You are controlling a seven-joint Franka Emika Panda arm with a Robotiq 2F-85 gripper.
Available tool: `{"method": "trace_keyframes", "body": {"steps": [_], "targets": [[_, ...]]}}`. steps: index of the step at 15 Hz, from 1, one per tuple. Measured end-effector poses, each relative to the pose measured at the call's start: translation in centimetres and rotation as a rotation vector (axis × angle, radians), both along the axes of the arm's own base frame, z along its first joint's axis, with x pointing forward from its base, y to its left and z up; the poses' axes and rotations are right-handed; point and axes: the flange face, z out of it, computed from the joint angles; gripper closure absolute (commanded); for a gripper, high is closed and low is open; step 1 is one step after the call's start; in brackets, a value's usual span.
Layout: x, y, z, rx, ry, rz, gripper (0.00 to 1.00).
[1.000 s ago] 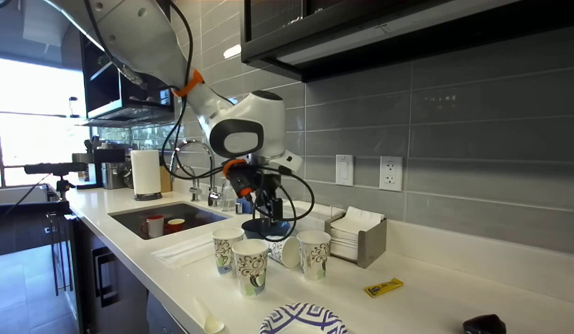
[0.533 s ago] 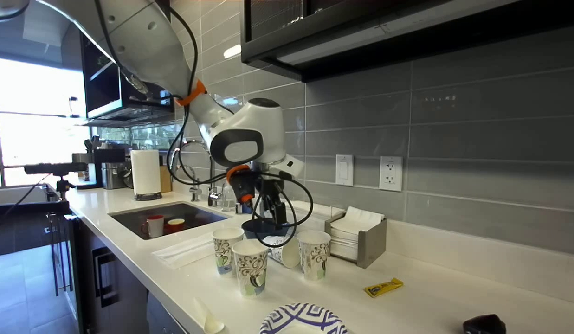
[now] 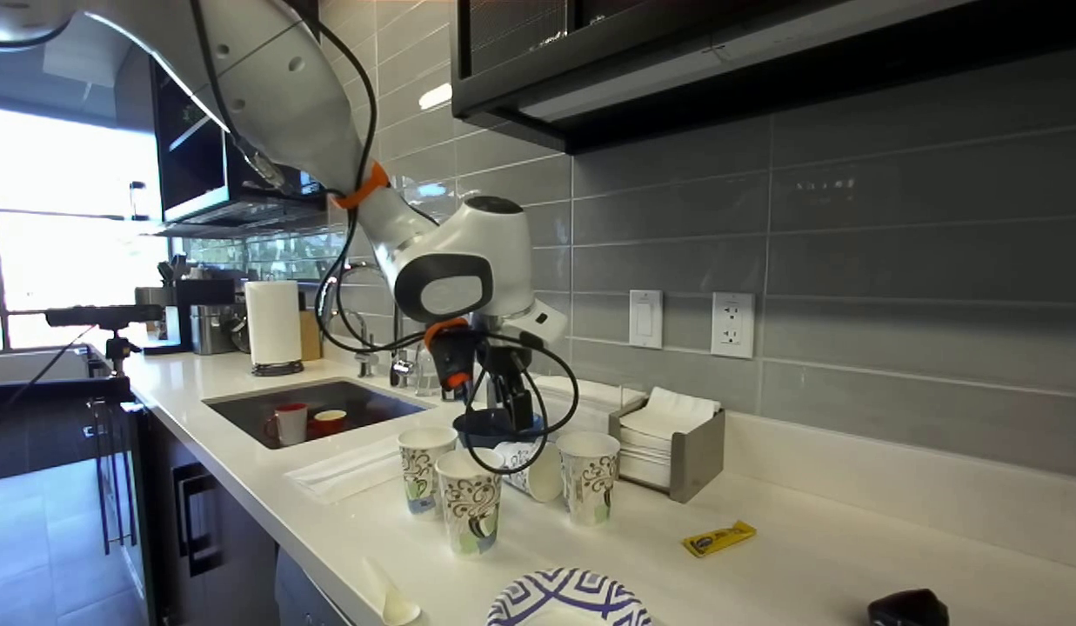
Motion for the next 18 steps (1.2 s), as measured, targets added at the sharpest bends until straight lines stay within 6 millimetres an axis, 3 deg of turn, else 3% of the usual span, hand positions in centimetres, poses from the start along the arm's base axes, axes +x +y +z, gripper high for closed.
{"method": "trace_keyframes", "body": {"steps": [10, 18], "targets": [[0.4, -0.5, -1.4, -0.012, 0.020, 0.002, 0.00], [2.0, -0.9, -2.3, -0.031, 0.018, 0.030, 0.00]]}}
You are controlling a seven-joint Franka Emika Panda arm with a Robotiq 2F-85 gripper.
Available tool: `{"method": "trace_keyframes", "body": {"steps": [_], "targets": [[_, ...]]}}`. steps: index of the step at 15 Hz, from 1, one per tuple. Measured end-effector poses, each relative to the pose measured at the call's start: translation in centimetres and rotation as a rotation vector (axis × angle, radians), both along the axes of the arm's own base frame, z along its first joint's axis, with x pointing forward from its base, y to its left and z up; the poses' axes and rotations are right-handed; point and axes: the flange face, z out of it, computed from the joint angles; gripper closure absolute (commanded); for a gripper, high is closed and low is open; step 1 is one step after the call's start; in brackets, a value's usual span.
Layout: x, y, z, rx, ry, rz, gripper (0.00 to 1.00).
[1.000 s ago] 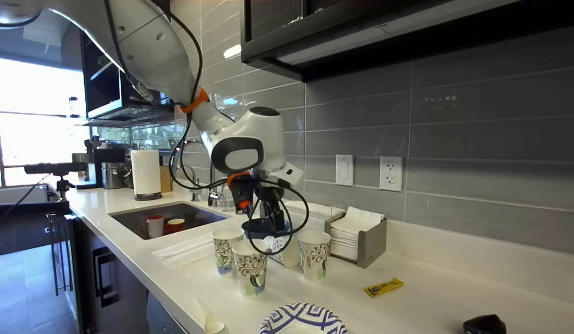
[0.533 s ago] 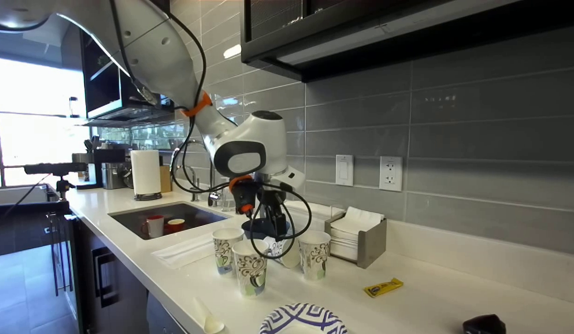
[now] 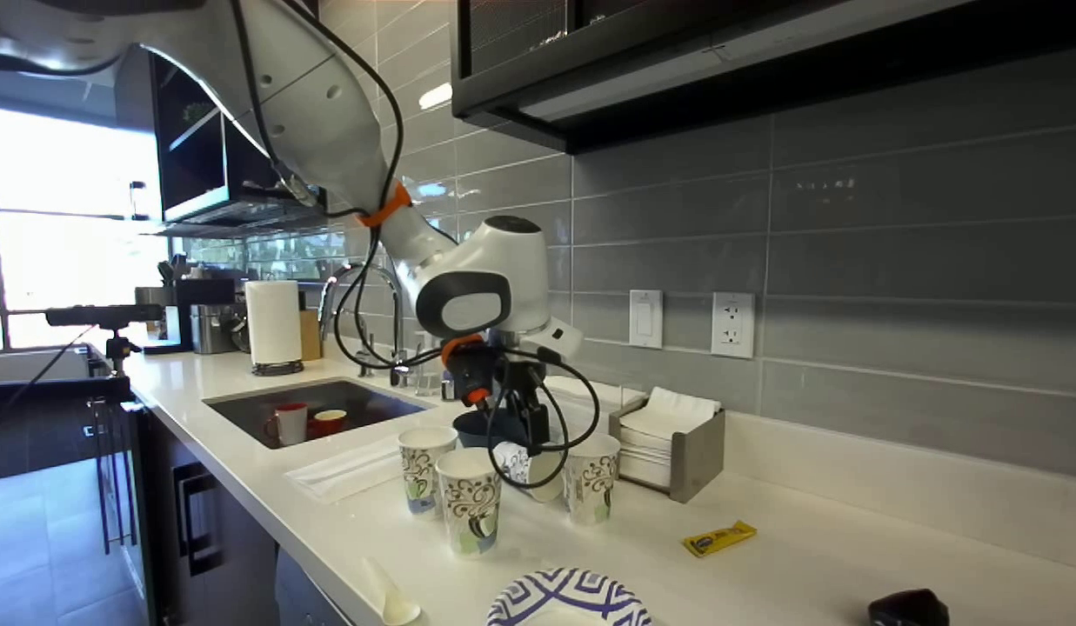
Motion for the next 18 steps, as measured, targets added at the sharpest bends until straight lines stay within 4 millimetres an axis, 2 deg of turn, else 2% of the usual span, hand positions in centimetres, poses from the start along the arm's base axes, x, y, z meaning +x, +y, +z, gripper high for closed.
{"method": "trace_keyframes", "body": {"steps": [5, 6, 8, 11, 16, 18], "targets": [[0.9, -0.3, -0.5, -0.041, 0.003, 0.034, 0.00], [1.0, -0.2, -0.6, -0.044, 0.002, 0.037, 0.21], [1.3, -0.2, -0.6, -0.046, 0.001, 0.041, 0.32], [1.6, -0.1, -0.7, -0.046, 0.000, 0.042, 0.56], [1.6, -0.6, -0.7, -0.045, 0.001, 0.032, 0.91], [1.6, -0.9, -0.4, -0.042, -0.003, 0.019, 0.98]]}}
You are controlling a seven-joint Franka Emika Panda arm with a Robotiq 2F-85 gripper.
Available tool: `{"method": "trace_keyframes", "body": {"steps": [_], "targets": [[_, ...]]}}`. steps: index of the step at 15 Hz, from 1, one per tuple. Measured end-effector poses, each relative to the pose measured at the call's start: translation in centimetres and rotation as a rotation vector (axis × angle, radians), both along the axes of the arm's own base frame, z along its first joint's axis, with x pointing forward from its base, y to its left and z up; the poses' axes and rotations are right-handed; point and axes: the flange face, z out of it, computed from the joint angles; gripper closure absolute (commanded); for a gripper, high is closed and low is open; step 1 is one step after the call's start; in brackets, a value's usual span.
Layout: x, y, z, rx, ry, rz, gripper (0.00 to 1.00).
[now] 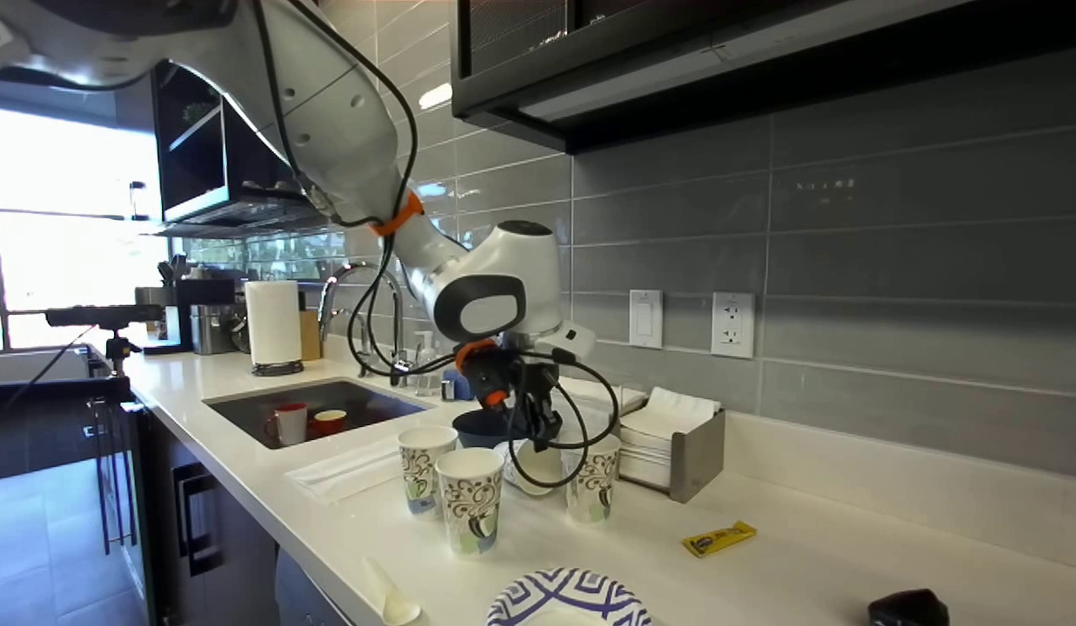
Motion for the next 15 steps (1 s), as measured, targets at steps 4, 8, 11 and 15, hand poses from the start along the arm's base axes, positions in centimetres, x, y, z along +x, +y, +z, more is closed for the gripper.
{"method": "trace_keyframes", "body": {"steps": [4, 8, 11, 15], "targets": [[0.2, 0.0, 2.3, -0.001, -0.032, -0.014, 0.99], [0.2, 0.5, 4.4, -0.052, -0.042, 0.007, 0.99], [0.5, 1.8, 5.5, -0.076, -0.036, 0.037, 0.99], [0.8, 3.8, 6.5, -0.093, -0.024, 0.057, 0.99]]}}
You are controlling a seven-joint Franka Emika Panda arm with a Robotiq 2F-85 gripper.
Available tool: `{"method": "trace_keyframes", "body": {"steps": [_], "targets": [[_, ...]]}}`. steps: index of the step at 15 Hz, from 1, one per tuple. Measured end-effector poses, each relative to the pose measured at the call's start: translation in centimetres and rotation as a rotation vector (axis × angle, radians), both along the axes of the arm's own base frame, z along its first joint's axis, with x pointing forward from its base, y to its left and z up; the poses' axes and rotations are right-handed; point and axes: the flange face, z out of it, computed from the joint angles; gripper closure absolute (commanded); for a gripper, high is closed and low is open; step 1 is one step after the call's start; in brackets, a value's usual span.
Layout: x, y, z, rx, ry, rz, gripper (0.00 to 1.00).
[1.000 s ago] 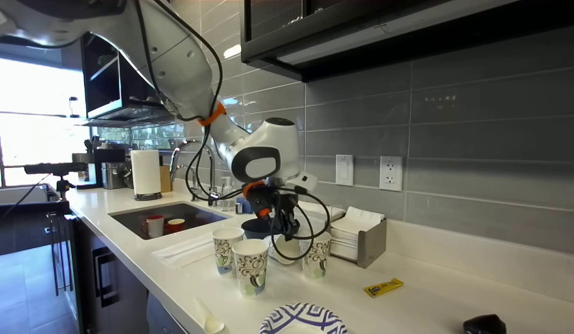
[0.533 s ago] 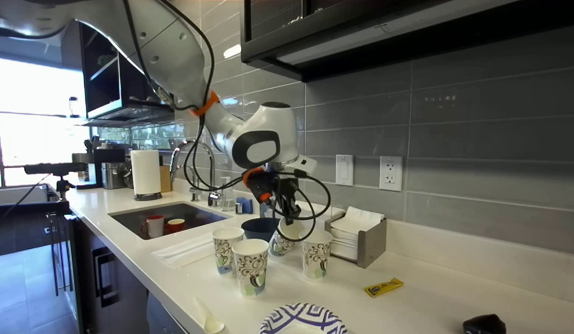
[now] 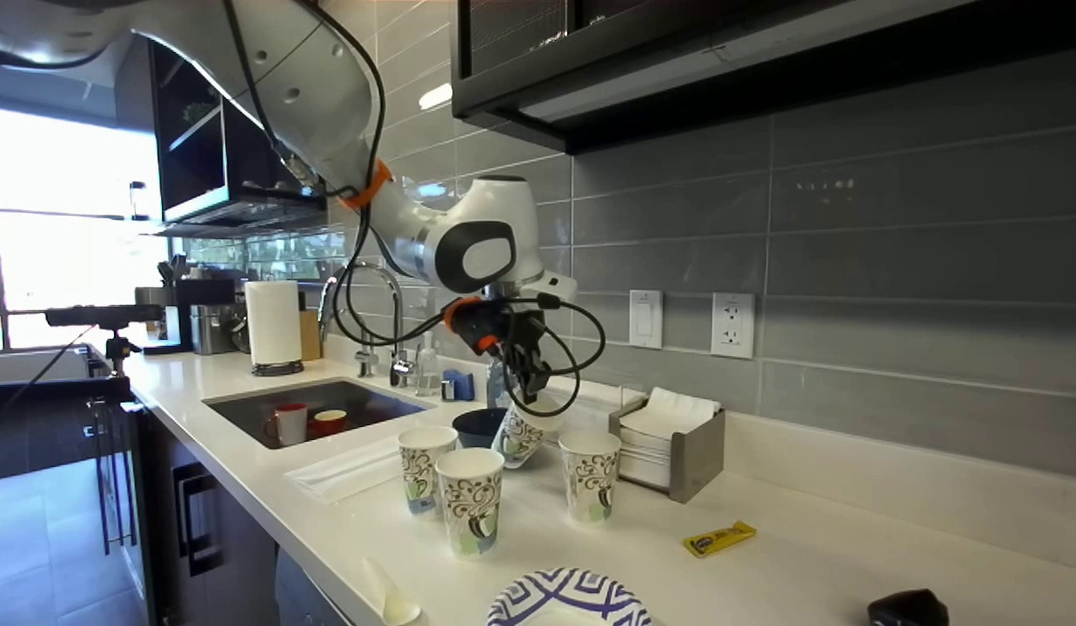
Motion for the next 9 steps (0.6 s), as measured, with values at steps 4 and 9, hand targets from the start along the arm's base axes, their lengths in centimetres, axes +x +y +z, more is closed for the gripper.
{"method": "trace_keyframes", "body": {"steps": [4, 9], "targets": [[0.1, 1.7, 0.4, -0.106, 0.002, -0.017, 0.99], [0.5, 3.6, 0.2, -0.223, -0.006, -0.001, 0.96]]}}
